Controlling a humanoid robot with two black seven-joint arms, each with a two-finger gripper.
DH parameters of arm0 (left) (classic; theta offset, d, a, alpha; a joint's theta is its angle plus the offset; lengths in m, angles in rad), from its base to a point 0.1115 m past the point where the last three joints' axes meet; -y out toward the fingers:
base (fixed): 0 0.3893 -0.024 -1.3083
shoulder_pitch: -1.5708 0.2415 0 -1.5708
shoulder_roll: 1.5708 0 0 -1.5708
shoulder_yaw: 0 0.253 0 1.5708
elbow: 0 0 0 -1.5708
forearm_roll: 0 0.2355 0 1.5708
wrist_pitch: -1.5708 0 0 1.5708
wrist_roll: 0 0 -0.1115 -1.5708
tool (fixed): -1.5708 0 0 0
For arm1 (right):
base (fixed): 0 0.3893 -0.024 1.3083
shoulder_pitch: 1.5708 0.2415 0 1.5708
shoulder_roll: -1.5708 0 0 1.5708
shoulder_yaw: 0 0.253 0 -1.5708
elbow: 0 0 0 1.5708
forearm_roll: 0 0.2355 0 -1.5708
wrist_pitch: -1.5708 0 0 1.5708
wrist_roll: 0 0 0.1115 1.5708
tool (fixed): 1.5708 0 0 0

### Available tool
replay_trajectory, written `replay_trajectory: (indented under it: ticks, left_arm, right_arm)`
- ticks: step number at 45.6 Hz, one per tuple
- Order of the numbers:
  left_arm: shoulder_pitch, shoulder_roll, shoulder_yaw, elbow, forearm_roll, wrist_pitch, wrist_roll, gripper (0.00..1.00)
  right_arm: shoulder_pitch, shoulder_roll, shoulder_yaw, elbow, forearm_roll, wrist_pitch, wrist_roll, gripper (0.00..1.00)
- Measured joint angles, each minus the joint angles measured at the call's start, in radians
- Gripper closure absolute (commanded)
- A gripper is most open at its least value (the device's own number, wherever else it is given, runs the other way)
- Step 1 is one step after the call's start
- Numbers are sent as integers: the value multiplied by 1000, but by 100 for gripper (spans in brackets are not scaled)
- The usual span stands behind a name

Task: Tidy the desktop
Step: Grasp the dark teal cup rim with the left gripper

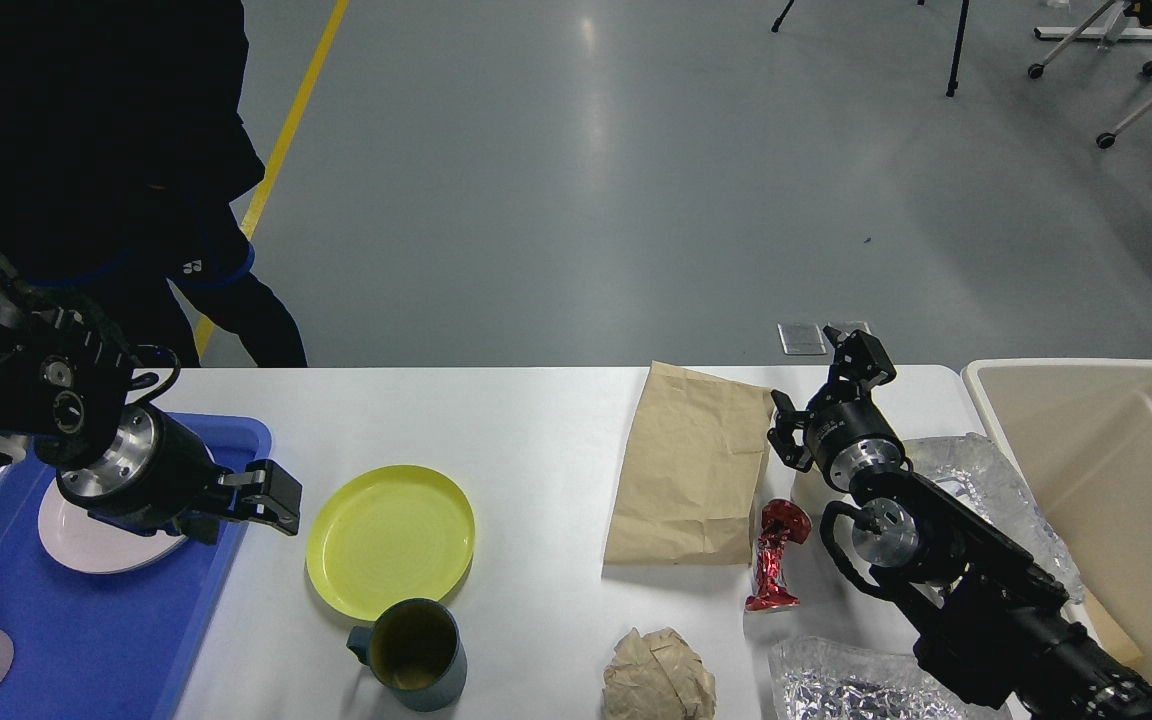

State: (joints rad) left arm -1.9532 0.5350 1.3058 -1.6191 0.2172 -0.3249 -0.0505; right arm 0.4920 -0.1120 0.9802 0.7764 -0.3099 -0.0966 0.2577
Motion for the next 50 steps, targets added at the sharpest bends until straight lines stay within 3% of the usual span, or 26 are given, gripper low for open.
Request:
replay_trajectory:
  ticks: [16, 50]
  left_arm:
    - [161, -64, -13, -25, -3, 105, -4, 29]
    - [269, -172, -112, -25, -120, 176, -7, 30]
  right_arm:
    - [0, 0, 0, 0, 0, 1, 0, 0]
    - [0, 0, 0, 0, 0, 0, 0, 0]
